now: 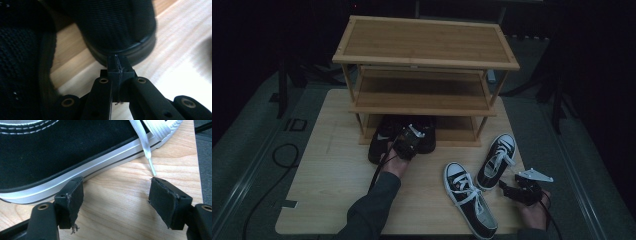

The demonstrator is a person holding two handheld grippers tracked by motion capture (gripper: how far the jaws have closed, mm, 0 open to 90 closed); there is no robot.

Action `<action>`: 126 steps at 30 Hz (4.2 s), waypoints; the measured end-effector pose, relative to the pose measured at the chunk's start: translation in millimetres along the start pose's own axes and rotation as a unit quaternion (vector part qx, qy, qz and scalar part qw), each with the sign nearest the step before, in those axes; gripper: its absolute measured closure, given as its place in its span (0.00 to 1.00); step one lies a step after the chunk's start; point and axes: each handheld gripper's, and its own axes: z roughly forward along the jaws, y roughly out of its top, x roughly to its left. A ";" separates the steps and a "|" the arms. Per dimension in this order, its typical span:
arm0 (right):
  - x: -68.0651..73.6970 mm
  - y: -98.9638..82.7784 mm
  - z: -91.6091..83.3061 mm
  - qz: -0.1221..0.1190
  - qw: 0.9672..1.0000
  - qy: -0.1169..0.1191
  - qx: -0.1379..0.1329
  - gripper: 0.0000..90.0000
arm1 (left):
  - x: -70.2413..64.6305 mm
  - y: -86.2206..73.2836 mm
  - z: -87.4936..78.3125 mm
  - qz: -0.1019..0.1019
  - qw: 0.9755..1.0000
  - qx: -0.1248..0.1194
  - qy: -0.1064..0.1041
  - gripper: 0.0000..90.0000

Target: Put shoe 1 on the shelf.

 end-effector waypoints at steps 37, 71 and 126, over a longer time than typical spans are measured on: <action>-0.2 0.1 0.1 0.000 1.000 0.001 0.000 0.30 | -14.7 10.5 11.1 0.034 0.999 -0.002 -0.031 1.00; 0.0 0.0 0.0 0.000 1.000 0.000 0.000 0.31 | 7.9 -44.3 -25.1 0.042 0.997 0.009 -0.066 0.97; 0.1 -0.1 -0.1 0.000 1.000 -0.001 0.000 0.30 | 62.3 -117.7 -50.4 -0.025 0.998 0.051 -0.026 0.96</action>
